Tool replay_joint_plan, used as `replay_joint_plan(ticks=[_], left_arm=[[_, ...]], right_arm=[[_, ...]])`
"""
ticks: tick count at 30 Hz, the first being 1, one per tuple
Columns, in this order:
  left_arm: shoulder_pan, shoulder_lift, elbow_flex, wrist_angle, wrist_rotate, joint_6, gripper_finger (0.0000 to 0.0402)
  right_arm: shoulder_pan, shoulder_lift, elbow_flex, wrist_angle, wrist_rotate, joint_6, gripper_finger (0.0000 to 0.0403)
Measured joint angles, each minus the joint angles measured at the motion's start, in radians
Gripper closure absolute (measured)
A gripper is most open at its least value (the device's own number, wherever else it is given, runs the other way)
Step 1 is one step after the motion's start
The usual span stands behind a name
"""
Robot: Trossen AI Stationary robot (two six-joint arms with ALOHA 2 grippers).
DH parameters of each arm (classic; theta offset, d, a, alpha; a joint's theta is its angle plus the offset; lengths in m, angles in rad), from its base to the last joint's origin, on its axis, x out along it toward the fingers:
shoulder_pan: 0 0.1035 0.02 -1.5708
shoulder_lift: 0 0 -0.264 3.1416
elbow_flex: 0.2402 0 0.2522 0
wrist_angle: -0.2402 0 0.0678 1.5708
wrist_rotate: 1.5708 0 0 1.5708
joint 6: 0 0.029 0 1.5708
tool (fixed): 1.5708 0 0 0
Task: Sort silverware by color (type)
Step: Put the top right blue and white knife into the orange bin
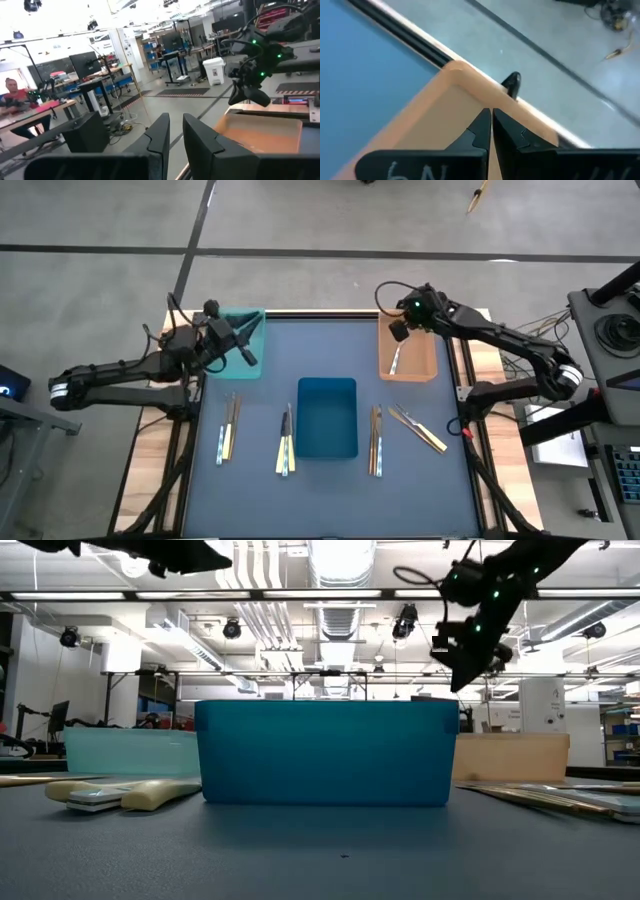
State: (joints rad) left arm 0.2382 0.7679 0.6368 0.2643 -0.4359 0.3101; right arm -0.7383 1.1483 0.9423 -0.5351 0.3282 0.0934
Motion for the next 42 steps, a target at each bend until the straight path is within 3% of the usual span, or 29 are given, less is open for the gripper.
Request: replay_joint_plan(ticks=[3, 5, 8, 15, 21, 27, 31, 42], left_arm=[[0.0, 0.0, 0.027, 0.0, 0.0, -0.001, 0.0365], [0.0, 0.001, 0.041, -0.008, 0.0, 0.009, 0.0365], [0.0, 0.005, 0.045, -0.015, 0.0, 0.043, 0.0365], [0.0, 0.011, 0.045, -0.013, 0.0, 0.11, 0.0365], [0.001, 0.012, 0.048, -0.015, -0.034, 0.196, 0.0365], [0.003, 0.015, 0.056, -0.014, -0.182, 0.272, 0.0365], [0.003, 0.014, 0.056, -0.018, -0.208, 0.292, 0.0365], [0.004, -0.003, 0.056, -0.017, -0.36, 0.336, 0.0365]], right_arm=[[-0.025, -0.022, 0.049, -0.089, -0.1, 0.094, 0.0394], [-0.052, -0.017, 0.084, -0.141, -0.215, 0.092, 0.0394], [-0.064, 0.023, 0.141, -0.203, -0.304, 0.075, 0.0394], [-0.077, 0.214, 0.268, -0.413, -0.32, -0.114, 0.0394], [-0.091, 0.39, 0.294, -0.478, -0.511, -0.327, 0.0394], [-0.096, 0.484, 0.288, -0.477, -0.461, -0.395, 0.0394], [-0.106, 0.514, 0.281, -0.467, -0.327, -0.408, 0.0394], [-0.188, 0.522, 0.216, -0.275, -0.308, -0.479, 0.0394]])
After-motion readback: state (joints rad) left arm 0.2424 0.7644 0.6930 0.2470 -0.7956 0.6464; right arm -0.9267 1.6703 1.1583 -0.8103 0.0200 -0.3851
